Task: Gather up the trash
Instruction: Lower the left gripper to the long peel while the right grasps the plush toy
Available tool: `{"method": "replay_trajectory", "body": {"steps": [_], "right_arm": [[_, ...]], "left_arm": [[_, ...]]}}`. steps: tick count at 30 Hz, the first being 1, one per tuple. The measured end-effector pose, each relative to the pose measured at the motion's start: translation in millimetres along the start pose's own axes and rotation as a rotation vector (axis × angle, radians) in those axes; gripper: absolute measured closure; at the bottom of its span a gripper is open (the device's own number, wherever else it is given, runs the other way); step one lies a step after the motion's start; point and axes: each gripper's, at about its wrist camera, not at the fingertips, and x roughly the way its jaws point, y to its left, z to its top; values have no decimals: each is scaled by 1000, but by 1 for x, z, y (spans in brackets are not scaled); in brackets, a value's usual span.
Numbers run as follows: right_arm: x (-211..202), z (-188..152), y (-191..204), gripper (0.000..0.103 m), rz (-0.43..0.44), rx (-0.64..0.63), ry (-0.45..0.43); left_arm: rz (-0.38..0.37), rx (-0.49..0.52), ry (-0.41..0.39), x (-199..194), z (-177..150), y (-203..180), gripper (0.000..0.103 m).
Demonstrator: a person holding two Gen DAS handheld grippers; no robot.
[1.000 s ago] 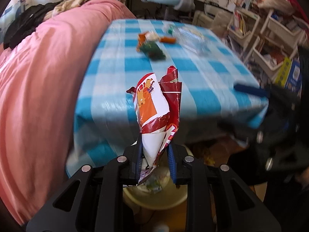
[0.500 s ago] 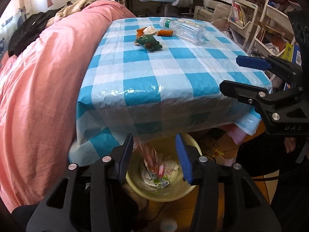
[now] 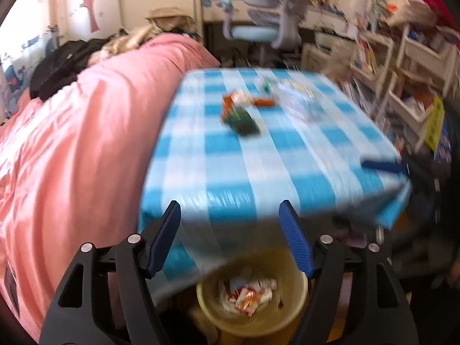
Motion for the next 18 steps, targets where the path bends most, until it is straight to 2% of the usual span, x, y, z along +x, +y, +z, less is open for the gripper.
{"method": "replay_trajectory", "body": {"steps": [4, 9, 13, 18], "right_arm": [[4, 5, 4, 24, -5, -1, -11], [12, 13, 7, 24, -4, 15, -26], [22, 22, 4, 24, 18, 54, -31], [35, 34, -7, 24, 26, 127, -24]], "left_arm": [[29, -44, -31, 14, 32, 22, 34], [58, -124, -1, 47, 62, 50, 34], [41, -132, -12, 64, 87, 56, 34], [2, -155, 18, 94, 111, 59, 34]]}}
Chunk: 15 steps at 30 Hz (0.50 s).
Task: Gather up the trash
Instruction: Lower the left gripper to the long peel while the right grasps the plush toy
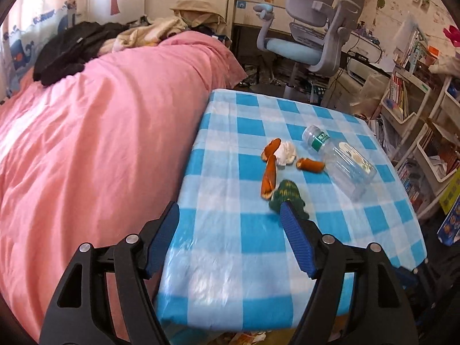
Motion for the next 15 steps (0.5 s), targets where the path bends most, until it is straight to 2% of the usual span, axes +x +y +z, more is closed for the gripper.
{"method": "replay_trajectory", "body": {"steps": [7, 15], "right_arm": [[14, 6, -1, 24, 4, 1, 16], [33, 29, -9, 24, 15, 2, 5]], "left_arm": [[-12, 55, 37, 40, 25, -15, 34], [-24, 24, 80, 70, 43, -12, 34]]}}
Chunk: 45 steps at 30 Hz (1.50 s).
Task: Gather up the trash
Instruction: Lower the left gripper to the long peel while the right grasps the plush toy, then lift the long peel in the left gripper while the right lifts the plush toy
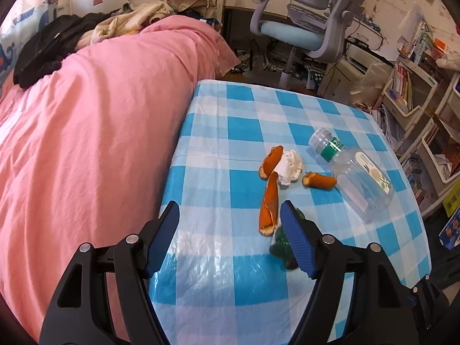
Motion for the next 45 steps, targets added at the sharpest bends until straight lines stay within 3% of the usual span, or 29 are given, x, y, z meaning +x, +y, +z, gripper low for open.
{"method": "replay_trajectory", "body": {"steps": [19, 24, 26, 35, 37, 39, 41, 45], "right_arm": [[75, 44, -30, 24, 5, -19, 44], [94, 50, -32, 37, 31, -21, 90], [100, 50, -35, 49, 51, -11, 119], [82, 38, -37, 56, 79, -43, 186], [74, 31, -36, 56, 81, -46, 204], [68, 26, -36, 56, 84, -49, 222], [63, 21, -34, 56, 79, -49, 236], [60, 18, -31, 55, 71, -51, 250]], "left_arm": [[-19, 10, 72, 40, 25, 0, 34], [-26, 30, 90, 51, 29, -7, 34], [-29, 52, 102, 58, 30, -13, 34], [-11, 129, 155, 84, 22, -42, 34], [14, 165, 167, 88, 16, -48, 41], [45, 210, 178, 91, 10, -53, 64], [27, 232, 187, 90, 5, -56, 85], [5, 260, 164, 72, 5, -61, 85]]}}
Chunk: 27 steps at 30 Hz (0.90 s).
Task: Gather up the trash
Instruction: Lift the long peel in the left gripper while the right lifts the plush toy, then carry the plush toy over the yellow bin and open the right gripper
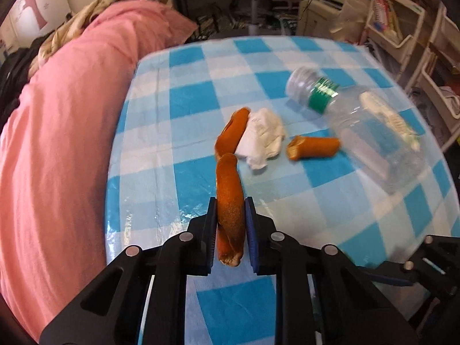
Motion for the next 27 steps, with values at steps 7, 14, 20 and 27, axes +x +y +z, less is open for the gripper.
{"method": "replay_trajectory", "body": {"steps": [7, 14, 20, 27], "right_arm": [[4, -1, 9, 54, -8, 16, -23], [-7, -10, 29, 58, -13, -14, -44], [-18, -14, 37, 58, -10, -23, -63], [-39, -23, 48, 58, 4, -29, -99]], "left_arm": [[-27, -45, -136, -60, 3, 8, 85], [-40, -81, -178, -85, -4, 17, 85], [-50, -88, -202, -98, -13, 20, 85], [-57, -89, -216, -106, -20, 20, 85]]}}
